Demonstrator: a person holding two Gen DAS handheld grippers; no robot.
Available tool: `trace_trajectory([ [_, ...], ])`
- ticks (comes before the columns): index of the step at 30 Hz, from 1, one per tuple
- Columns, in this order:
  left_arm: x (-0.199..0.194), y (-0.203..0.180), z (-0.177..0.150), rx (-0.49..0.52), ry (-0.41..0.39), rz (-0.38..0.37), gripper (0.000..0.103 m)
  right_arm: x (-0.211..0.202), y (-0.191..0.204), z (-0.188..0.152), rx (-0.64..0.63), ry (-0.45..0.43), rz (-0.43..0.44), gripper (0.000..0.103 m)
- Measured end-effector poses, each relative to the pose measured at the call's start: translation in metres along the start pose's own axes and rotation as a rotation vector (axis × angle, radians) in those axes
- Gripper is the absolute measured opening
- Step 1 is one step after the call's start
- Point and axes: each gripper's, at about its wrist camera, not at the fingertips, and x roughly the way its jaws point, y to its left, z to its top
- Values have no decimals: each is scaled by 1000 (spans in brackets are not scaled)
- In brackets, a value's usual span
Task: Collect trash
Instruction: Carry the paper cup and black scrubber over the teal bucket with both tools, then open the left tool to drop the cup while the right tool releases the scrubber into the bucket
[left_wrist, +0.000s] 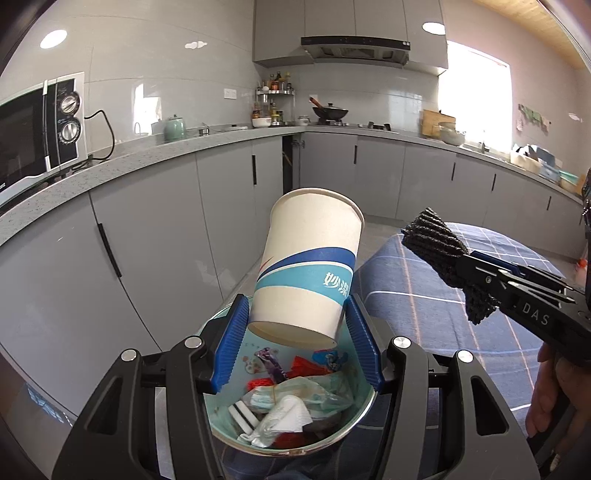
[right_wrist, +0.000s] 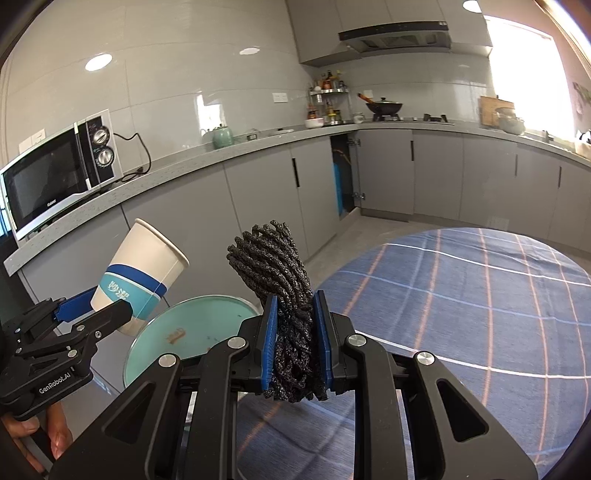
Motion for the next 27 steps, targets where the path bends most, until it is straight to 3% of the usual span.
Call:
trace_trajectory([
  [27,-5,44,2,-6,-20,201,55,23,42,2,-74,23,44,21],
])
